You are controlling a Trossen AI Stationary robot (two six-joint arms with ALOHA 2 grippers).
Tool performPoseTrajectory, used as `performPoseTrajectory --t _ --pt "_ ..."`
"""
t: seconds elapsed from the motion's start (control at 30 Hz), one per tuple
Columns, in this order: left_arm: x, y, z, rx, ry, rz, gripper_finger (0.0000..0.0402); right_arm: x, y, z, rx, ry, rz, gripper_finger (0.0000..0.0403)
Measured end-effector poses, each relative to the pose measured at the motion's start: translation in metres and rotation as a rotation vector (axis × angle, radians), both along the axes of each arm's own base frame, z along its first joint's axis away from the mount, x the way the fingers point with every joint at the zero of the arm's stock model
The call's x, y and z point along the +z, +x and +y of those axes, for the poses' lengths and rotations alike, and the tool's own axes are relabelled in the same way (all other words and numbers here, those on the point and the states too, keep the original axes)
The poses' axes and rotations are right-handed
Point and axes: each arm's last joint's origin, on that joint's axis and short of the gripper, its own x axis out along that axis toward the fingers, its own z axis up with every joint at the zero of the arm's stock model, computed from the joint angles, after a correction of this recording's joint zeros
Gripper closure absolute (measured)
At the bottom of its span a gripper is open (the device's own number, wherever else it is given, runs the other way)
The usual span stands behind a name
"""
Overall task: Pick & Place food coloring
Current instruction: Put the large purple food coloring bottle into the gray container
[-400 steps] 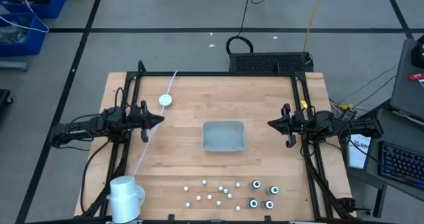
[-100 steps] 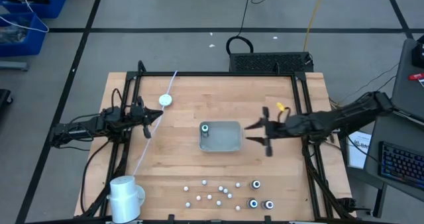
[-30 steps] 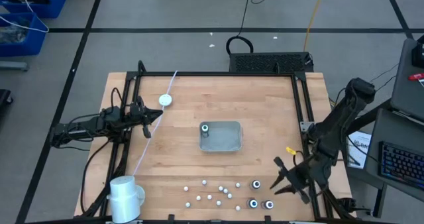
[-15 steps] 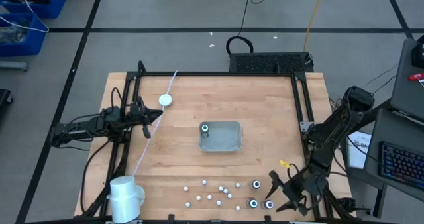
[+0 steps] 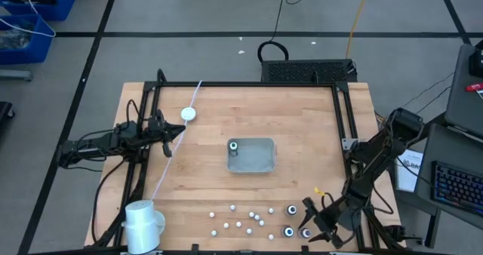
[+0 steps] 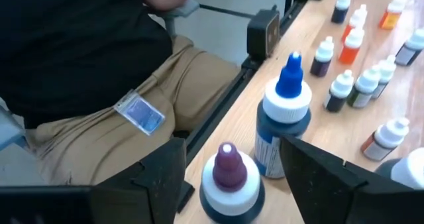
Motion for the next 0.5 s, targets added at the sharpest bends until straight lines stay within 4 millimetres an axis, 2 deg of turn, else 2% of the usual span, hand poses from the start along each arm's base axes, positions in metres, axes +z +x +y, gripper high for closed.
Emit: performPoseTrajectory --t 0.27,0.5 --pt "0.0 0.0 0.0 0.0 -0.001 0.0 0.038 -0.0021 0.0003 0.0002 -0.014 0.011 0.019 0.019" --pt "0.0 0.0 0.0 0.0 -0.001 0.0 0.038 -0.006 -0.001 -0.0019 -0.043 0.011 0.076 0.0226"
